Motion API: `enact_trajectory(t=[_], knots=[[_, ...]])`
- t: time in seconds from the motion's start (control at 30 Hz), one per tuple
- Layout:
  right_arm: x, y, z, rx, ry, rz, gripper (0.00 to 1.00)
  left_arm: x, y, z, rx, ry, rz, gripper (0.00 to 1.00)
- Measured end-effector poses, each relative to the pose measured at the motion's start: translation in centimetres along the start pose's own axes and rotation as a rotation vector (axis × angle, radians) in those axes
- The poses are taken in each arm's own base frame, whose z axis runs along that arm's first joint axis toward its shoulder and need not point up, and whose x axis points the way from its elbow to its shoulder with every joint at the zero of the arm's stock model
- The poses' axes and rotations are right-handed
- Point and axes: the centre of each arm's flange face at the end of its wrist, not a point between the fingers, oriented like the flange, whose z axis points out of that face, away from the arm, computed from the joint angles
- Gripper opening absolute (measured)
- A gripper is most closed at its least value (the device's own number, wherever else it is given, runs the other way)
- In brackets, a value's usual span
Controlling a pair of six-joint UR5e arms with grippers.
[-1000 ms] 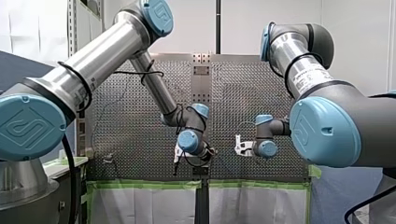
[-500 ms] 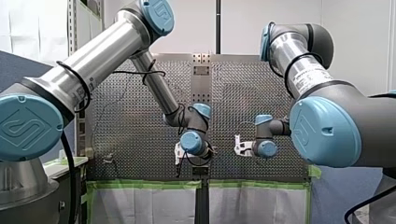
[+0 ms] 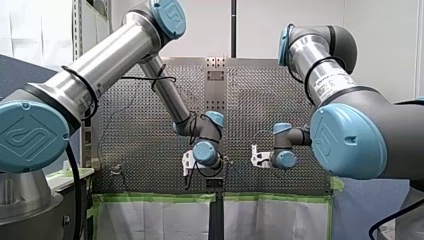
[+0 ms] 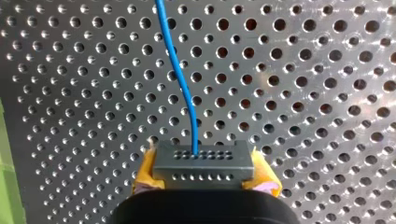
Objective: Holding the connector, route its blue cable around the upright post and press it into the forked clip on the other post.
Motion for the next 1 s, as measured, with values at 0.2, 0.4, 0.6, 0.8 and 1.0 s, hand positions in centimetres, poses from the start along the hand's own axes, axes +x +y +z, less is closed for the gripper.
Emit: enact_trajectory(t=[0.2, 0.4, 0.6, 0.8, 1.0], knots=[[0.07, 0.01, 0.02, 0.000, 0.001, 0.000, 0.00, 0.30, 0.42, -0.08, -0.004, 0.004, -0.002, 1.00], [0.02, -0.06, 0.01, 0.001, 0.001, -0.001, 0.00, 0.27, 0.68, 0.09, -0.005, 0.004, -0.005, 1.00], [-0.03, -0.12, -0.01, 0.002, 0.000, -0.001, 0.00, 0.25, 0.86, 0.22, -0.005, 0.005, -0.006, 1.00], [-0.09, -0.14, 0.00, 0.002, -0.001, -0.001, 0.00, 0.25, 0.88, 0.23, -0.005, 0.005, -0.006, 1.00], [-0.17, -0.14, -0.01, 0.002, -0.001, -0.001, 0.00, 0.25, 0.92, 0.24, -0.008, 0.005, -0.003, 1.00]])
